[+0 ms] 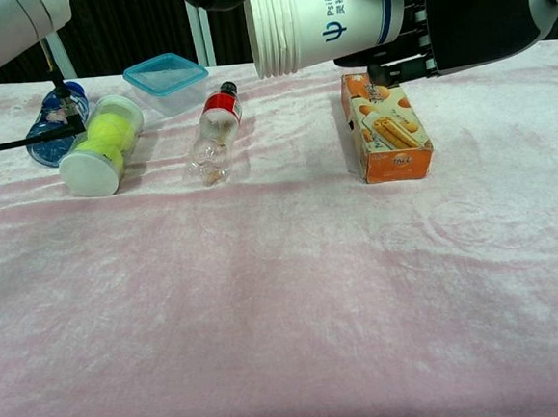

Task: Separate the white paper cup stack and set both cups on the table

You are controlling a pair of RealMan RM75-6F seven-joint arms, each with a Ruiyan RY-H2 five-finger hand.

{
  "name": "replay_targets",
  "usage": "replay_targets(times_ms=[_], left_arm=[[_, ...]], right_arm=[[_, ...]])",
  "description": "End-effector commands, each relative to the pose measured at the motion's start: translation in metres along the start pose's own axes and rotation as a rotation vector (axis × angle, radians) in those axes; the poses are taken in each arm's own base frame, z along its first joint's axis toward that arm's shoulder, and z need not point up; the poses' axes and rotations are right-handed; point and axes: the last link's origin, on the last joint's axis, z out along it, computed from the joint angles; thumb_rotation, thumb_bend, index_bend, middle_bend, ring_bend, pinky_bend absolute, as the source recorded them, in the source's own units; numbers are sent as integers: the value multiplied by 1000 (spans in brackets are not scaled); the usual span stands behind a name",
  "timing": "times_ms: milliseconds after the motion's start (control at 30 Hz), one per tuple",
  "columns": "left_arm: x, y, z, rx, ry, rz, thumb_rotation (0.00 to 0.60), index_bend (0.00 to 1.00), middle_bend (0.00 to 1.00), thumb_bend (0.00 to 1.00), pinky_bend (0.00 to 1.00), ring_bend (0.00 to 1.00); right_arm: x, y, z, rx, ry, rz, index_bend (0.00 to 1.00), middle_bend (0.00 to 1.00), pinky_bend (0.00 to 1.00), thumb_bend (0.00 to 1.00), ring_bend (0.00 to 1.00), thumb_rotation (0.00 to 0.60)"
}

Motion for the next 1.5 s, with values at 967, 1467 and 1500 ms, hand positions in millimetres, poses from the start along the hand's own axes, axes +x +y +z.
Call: replay_targets(times_ms=[967,1467,1500], left_arm=[[-9,-5,5,1,-1,-9,600,661,213,645,23,0],[-10,-4,3,-12,-7,-15,600,720,267,708,50,0],[-10,-4,3,-12,-9,-15,600,721,268,709,50,0]], right_arm=[[-3,2,2,-15,-12,0,621,491,549,377,584,600],[-1,0,0,-9,1,-3,622,492,551,377,585,600],[-1,0,0,-9,0,-3,622,492,551,377,585,600]])
